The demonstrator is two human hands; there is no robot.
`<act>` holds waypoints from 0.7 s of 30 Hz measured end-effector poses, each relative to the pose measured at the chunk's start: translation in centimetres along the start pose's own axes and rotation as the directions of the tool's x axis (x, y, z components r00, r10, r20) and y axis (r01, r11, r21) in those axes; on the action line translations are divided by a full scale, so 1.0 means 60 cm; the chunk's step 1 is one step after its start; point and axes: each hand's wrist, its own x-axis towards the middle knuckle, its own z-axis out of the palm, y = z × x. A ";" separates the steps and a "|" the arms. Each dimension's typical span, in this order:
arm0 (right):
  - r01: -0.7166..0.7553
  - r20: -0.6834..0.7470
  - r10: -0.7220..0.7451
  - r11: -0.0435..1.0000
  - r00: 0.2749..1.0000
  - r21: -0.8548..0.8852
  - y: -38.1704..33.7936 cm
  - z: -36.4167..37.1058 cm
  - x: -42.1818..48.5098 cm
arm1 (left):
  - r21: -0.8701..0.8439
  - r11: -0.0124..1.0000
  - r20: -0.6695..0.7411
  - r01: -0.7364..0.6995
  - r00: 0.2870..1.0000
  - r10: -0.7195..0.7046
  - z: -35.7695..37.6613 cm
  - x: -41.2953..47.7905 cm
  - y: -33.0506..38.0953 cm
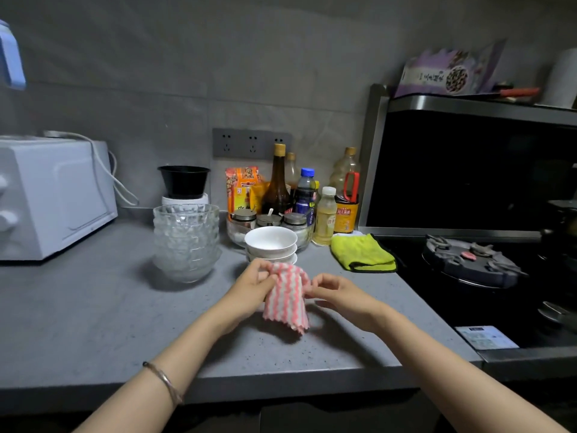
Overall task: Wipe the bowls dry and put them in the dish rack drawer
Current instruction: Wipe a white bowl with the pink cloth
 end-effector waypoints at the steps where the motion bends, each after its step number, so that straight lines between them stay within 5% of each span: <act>1: 0.001 0.016 -0.002 0.999 1.000 0.044 -0.004 -0.003 0.000 | -0.031 0.999 -0.012 0.007 1.000 -0.008 -0.005 0.002 0.008; 5: -0.028 0.043 0.016 0.956 0.999 0.292 -0.021 -0.003 0.002 | -0.067 0.998 0.043 0.007 0.999 -0.004 -0.009 -0.002 0.046; 9: -0.096 0.192 0.037 0.946 0.981 0.309 -0.044 0.016 0.000 | -0.042 0.999 0.043 0.009 0.999 -0.008 -0.009 0.007 0.071; 16: -0.157 0.157 0.077 0.782 0.985 0.603 -0.060 0.038 0.007 | 0.011 0.995 0.018 -0.100 0.995 0.100 -0.003 0.036 0.073; 21: -0.189 0.187 0.069 0.627 0.980 0.756 -0.060 0.026 0.028 | 0.433 0.890 -0.142 -0.144 0.964 0.225 -0.008 0.083 0.059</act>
